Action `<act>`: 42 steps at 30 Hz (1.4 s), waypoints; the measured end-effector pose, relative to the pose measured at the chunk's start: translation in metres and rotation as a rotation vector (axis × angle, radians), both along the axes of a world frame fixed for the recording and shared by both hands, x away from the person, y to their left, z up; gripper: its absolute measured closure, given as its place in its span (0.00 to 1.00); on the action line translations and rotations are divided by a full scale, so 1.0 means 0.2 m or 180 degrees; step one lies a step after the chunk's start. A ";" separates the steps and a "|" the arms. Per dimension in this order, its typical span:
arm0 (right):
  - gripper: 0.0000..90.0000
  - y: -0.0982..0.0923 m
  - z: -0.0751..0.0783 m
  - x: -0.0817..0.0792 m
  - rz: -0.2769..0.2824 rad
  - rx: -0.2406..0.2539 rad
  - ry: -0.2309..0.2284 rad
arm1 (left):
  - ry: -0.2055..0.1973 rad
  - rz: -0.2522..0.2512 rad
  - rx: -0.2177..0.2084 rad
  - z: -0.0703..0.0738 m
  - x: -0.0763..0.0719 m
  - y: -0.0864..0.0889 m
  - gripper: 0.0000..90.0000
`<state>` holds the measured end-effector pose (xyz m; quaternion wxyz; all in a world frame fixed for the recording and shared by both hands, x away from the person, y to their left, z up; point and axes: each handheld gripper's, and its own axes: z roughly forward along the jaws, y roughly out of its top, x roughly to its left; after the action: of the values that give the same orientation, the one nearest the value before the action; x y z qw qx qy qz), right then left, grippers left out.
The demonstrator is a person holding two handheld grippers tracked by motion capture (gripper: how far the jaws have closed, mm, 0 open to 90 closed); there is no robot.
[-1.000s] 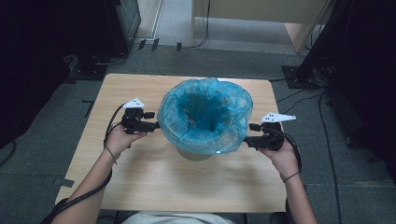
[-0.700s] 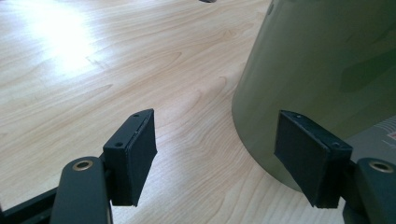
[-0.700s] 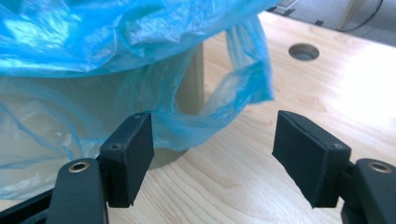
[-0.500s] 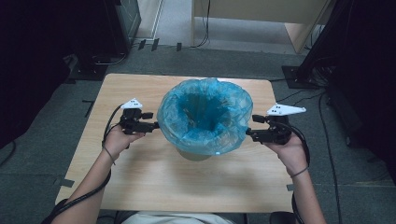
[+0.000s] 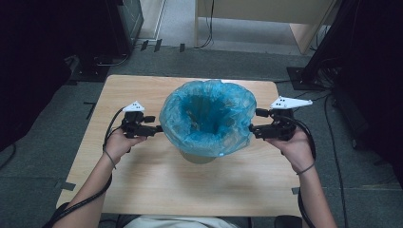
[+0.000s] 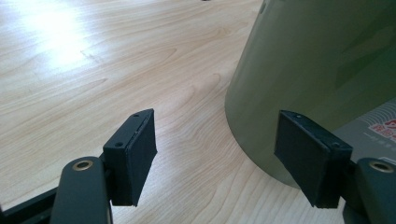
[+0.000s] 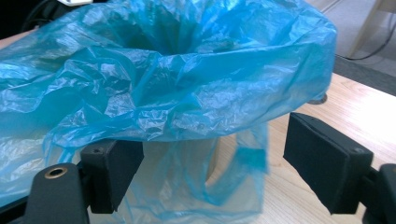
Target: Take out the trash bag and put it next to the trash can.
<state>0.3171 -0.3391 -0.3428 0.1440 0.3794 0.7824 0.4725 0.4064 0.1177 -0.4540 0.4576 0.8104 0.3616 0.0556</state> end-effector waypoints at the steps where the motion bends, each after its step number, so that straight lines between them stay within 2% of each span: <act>1: 0.22 0.01 0.01 0.00 0.0033 -0.0037 -0.0020 | 0.0005 -0.0001 -0.0006 0.00 0.00 0.00 0.32; 6: 0.25 0.06 0.04 0.01 0.0239 -0.0177 -0.0136 | 0.0006 -0.0012 -0.0025 0.00 0.00 0.00 0.32; 7: 0.30 0.08 0.05 0.02 0.0308 -0.0204 -0.0156 | 0.0011 -0.0004 -0.0028 0.00 0.00 0.00 0.32; 10: 0.42 0.11 0.06 0.04 0.0336 -0.0196 -0.0185 | 0.0020 -0.0001 -0.0029 -0.01 0.00 0.01 0.32; 11: 0.42 0.11 0.06 0.04 0.0336 -0.0196 -0.0185 | 0.0020 -0.0001 -0.0029 -0.01 0.00 0.01 0.32; 15: 0.60 0.15 0.08 0.08 0.0359 -0.0111 -0.0197 | 0.0027 0.0017 -0.0046 0.00 0.00 0.01 0.32; 16: 0.60 0.15 0.08 0.08 0.0359 -0.0111 -0.0197 | 0.0027 0.0017 -0.0046 0.00 0.00 0.01 0.33; 18: 0.67 0.17 0.09 0.09 0.0364 -0.0095 -0.0197 | 0.0023 0.0024 -0.0057 0.00 0.00 0.01 0.33; 21: 0.75 0.19 0.09 0.11 0.0379 -0.0058 -0.0149 | 0.0026 0.0025 -0.0060 -0.01 0.00 0.02 0.33; 22: 0.81 0.21 0.09 0.12 0.0374 -0.0063 -0.0089 | 0.0036 0.0026 -0.0063 -0.01 0.00 0.02 0.33; 23: 0.81 0.21 0.09 0.12 0.0374 -0.0063 -0.0089 | 0.0036 0.0026 -0.0063 -0.01 0.00 0.02 0.33; 25: 0.89 0.22 0.09 0.12 0.0410 -0.0103 -0.0063 | 0.0030 0.0026 -0.0048 -0.01 0.00 0.02 0.34; 26: 0.97 0.24 0.09 0.13 0.0447 -0.0130 -0.0043 | 0.0027 0.0017 -0.0049 -0.01 0.00 0.02 0.34; 27: 0.99 0.25 0.09 0.13 0.0466 -0.0138 -0.0036 | 0.0038 -0.0015 -0.0096 0.00 0.00 0.02 0.34; 30: 1.00 0.27 0.11 0.14 0.0476 -0.0130 0.0000 | 0.0018 -0.0009 -0.0132 0.01 0.00 0.02 0.34; 35: 1.00 0.32 0.16 0.16 0.0486 -0.0103 -0.0054 | 0.0036 0.0020 -0.0106 0.00 0.00 0.03 0.34; 38: 1.00 0.38 0.22 0.17 0.0551 -0.0120 -0.0105 | 0.0013 0.0033 -0.0126 0.01 0.00 0.04 0.34; 42: 1.00 0.43 0.27 0.19 0.0602 -0.0134 -0.0150 | 0.0014 0.0037 -0.0118 0.01 0.00 0.04 0.34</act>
<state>0.3543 -0.2522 -0.2893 0.1250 0.2895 0.8209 0.4762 0.4067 0.1261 -0.4524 0.4713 0.7998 0.3683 0.0498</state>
